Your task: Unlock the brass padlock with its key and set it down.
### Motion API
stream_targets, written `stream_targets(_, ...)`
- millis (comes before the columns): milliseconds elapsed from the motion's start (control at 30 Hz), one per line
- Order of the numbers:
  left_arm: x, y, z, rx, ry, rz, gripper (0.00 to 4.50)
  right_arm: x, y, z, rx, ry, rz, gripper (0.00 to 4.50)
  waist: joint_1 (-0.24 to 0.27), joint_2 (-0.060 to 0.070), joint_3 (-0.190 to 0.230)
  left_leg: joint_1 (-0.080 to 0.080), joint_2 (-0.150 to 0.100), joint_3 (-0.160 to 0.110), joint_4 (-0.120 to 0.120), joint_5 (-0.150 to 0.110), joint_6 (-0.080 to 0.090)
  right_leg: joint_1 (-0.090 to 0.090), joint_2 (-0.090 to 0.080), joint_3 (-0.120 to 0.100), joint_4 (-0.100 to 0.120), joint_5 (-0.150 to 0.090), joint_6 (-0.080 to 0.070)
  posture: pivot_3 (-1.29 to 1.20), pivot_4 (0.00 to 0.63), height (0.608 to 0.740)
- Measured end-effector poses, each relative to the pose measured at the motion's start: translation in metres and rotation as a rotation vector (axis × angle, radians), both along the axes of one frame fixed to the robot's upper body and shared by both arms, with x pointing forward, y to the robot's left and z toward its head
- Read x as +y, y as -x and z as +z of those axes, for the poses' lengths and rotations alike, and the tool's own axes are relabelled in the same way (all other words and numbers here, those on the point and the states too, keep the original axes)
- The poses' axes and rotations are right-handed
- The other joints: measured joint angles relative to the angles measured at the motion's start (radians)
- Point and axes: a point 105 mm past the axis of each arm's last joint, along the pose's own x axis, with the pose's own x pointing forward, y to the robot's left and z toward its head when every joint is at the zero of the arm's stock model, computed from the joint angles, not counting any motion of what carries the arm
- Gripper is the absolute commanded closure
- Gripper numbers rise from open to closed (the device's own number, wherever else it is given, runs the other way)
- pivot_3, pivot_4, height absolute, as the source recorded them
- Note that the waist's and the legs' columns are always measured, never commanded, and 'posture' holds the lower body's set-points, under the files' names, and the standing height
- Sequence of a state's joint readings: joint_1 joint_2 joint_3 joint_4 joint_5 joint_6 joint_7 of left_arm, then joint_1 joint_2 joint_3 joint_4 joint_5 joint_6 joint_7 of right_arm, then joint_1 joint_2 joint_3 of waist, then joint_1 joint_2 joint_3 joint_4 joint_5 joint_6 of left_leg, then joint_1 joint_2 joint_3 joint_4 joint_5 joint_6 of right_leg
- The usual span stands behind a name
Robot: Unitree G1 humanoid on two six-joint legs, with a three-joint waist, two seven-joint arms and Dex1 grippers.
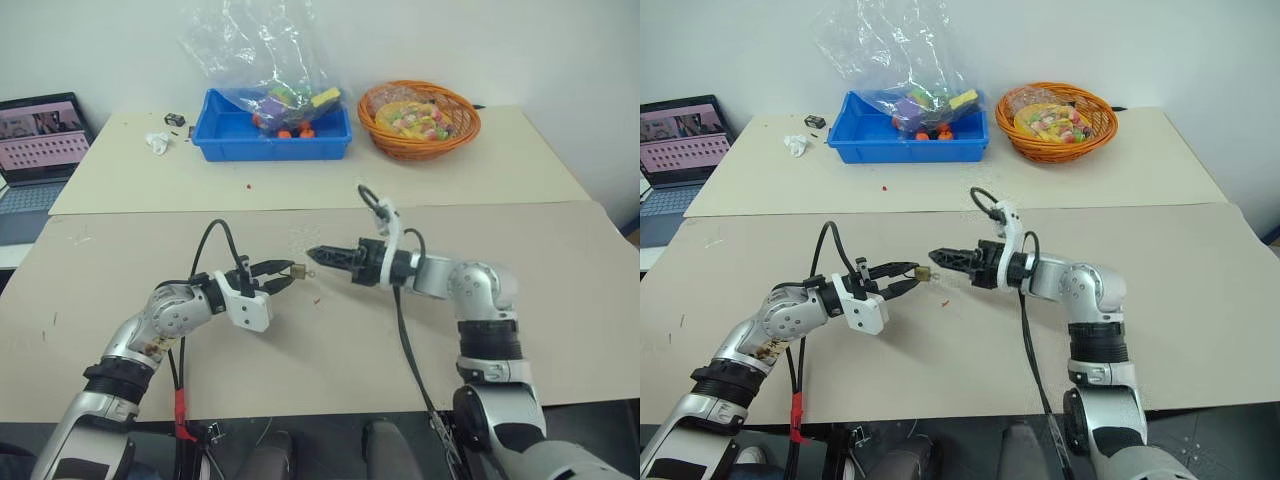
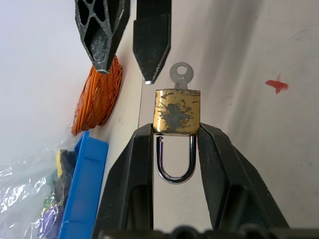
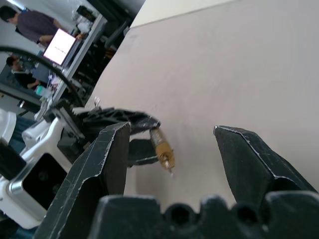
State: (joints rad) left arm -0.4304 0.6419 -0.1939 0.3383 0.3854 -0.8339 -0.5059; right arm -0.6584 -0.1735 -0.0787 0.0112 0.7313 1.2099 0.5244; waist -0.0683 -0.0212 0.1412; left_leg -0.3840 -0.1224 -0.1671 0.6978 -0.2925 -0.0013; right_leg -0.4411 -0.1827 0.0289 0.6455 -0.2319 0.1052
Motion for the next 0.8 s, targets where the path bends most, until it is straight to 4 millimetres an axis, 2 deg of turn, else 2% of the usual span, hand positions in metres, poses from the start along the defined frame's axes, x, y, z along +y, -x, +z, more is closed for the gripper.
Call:
stream_targets(200,0.0,0.0,0.0,-0.001,-0.001,0.0,3.68,0.014,0.013,-0.01,0.008,0.025,0.052,1.23,0.0,0.0,0.0,0.0,0.0,0.0,0.0,0.0,0.0,0.0,0.0,0.0,0.0,0.0,0.0,0.0,0.15,0.74)
stream_targets(600,0.001,0.0,0.001,-0.004,-0.005,-0.001,3.68,0.018,0.012,-0.01,0.02,0.011,0.056,1.23,-0.001,0.0,0.0,0.0,0.0,0.0,0.0,0.0,0.0,0.0,0.0,0.0,0.001,0.0,0.0,0.0,0.15,0.74)
stream_targets(800,0.001,0.0,0.001,-0.006,-0.005,-0.005,3.68,0.022,0.004,0.003,-0.018,-0.002,0.052,1.23,-0.001,0.0,0.0,0.0,0.0,0.0,0.0,0.0,0.0,0.0,0.0,0.0,0.001,0.0,0.0,0.0,0.15,0.74)
